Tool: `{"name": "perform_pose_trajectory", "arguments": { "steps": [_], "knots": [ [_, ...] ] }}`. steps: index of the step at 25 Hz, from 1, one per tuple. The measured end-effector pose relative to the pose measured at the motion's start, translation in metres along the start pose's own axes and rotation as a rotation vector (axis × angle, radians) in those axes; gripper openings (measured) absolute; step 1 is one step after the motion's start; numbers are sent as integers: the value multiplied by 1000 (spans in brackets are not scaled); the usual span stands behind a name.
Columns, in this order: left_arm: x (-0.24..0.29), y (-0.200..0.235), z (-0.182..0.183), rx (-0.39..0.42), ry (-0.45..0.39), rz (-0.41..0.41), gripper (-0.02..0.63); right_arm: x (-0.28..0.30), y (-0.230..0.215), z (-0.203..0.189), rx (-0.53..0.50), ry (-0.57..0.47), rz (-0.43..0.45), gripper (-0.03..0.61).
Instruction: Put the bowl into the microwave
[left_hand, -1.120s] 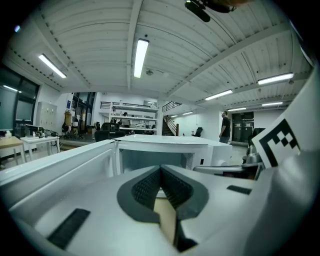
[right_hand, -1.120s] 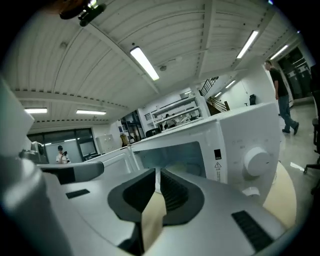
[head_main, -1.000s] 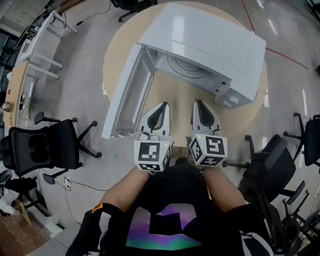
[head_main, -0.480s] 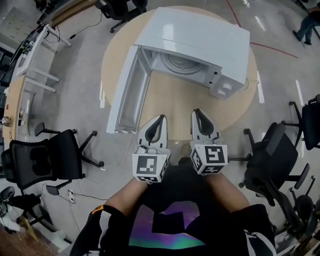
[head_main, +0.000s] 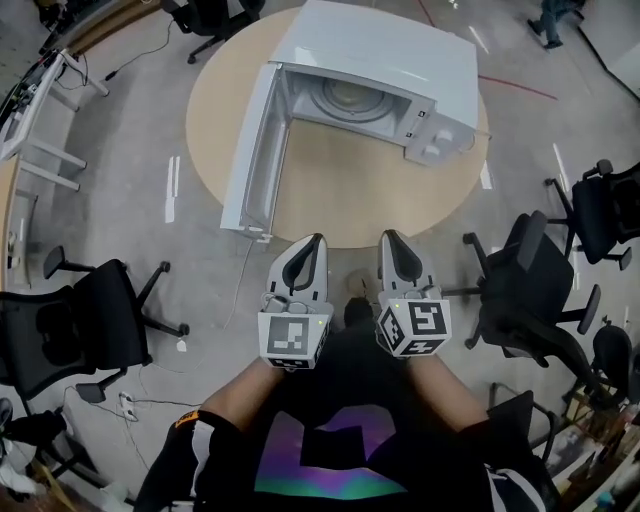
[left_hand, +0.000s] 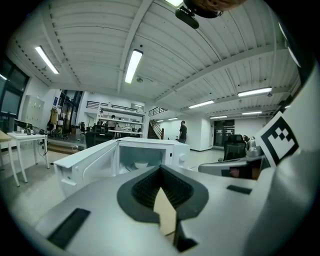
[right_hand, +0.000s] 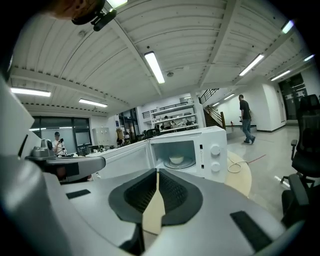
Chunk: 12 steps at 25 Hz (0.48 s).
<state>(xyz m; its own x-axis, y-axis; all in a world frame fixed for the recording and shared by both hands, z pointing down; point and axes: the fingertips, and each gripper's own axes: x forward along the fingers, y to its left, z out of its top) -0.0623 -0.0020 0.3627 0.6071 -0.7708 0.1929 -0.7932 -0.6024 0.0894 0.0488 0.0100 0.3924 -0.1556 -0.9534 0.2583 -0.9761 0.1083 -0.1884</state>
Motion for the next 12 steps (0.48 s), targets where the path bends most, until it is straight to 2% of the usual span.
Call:
{"name": "perform_pose_trajectory", "arguments": {
  "steps": [5,9,12],
  "knots": [
    [-31,-10,-4,-14,-7,-47,43,-33,17,-11,-4,-1,-28,23],
    [-49,-22,-5,-9,-64,-52,43,-52,24,-20,-7,15,-20,18],
    [-57,-28,-11,-5,-19,-34,43,-64,31,-25,-22,29,12,18]
  ]
}}
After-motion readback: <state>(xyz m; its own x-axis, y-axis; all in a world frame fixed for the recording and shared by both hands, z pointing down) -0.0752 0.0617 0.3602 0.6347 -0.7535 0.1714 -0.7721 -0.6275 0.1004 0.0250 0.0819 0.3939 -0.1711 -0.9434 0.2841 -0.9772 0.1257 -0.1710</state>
